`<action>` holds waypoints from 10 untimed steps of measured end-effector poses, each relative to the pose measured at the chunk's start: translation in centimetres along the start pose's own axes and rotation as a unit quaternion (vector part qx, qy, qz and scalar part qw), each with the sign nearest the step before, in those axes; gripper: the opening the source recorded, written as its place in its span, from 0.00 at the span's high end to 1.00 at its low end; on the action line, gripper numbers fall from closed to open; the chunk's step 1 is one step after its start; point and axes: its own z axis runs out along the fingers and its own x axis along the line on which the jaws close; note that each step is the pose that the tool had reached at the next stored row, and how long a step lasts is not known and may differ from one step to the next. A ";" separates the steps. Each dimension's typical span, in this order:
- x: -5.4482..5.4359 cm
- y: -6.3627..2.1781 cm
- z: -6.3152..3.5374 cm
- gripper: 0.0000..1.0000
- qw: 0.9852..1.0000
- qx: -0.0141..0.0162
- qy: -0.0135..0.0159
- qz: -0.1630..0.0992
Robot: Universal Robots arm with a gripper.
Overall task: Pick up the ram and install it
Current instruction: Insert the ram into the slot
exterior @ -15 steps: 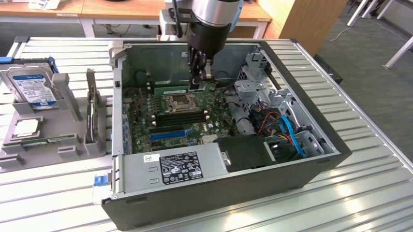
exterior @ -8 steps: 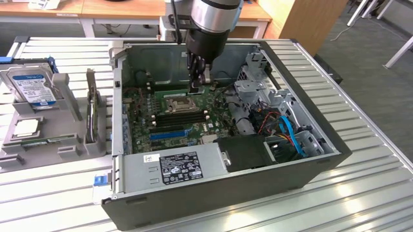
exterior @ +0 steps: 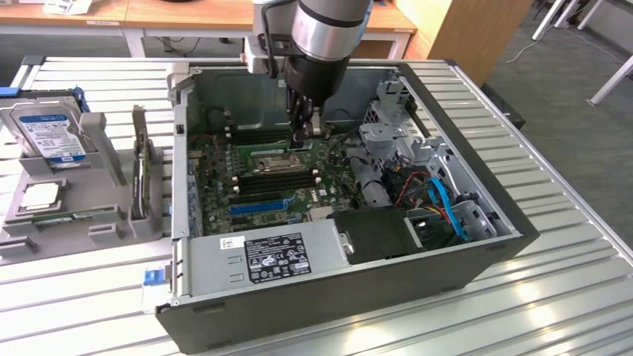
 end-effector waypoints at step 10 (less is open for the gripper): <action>0.1 -0.09 1.44 0.88 1.000 0.000 0.000 0.002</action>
